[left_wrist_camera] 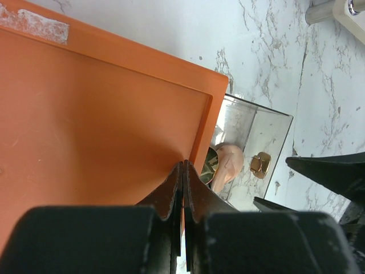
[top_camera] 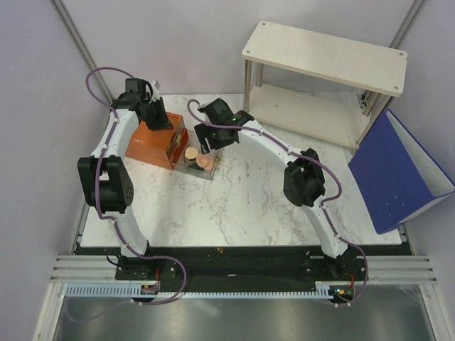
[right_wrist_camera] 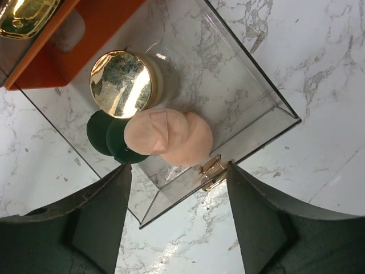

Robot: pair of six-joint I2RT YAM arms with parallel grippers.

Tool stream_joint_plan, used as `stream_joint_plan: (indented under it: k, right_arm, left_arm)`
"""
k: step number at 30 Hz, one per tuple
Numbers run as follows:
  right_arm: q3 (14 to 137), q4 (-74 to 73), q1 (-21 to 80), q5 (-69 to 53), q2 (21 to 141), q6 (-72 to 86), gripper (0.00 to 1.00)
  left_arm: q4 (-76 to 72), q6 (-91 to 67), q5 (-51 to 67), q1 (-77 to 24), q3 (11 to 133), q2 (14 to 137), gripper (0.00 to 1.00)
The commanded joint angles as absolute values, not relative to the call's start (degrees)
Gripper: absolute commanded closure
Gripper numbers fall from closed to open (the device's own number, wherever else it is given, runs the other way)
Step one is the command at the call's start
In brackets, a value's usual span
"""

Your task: Organize the makeup

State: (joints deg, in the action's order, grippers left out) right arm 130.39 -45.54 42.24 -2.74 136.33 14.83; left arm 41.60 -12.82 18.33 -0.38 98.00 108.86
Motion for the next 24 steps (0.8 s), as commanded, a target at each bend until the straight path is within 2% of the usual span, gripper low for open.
stream_joint_plan:
  k: [1, 3, 6, 7, 9, 10, 11, 24]
  right_arm:
    - [123.96, -40.88, 40.7, -2.98, 128.24, 18.88, 0.27]
    - [119.47, -35.98, 38.85, -8.92, 125.17, 22.58, 0.31]
    - [108.31, -25.36, 36.13, -16.15, 120.42, 28.72, 0.48]
    - [104.45, -23.31, 34.99, -19.22, 119.02, 29.87, 0.61]
    - [102.14, -19.78, 34.19, -21.35, 118.22, 32.08, 0.76]
    - [100.65, -18.99, 33.84, -22.92, 117.86, 32.43, 0.91]
    - [100.03, -18.46, 33.66, -23.46, 117.77, 32.87, 0.99]
    - [98.79, -15.82, 32.87, -26.54, 123.4, 37.09, 1.0]
  left_arm:
    - [52.12, -11.87, 23.55, -2.55, 95.71, 112.77, 0.97]
    - [52.12, -11.87, 23.64, -2.46, 95.45, 112.85, 0.97]
    - [52.12, -11.95, 23.99, -2.46, 95.19, 112.94, 0.97]
    - [52.12, -11.87, 24.08, -2.46, 94.92, 113.03, 0.97]
    - [52.03, -11.78, 23.82, -2.46, 94.83, 113.03, 0.97]
    - [51.94, -11.78, 23.73, -2.55, 94.75, 113.03, 0.97]
    - [52.03, -11.69, 23.73, -2.46, 94.66, 113.11, 0.97]
    - [52.12, -11.69, 23.64, -2.46, 95.89, 113.64, 0.97]
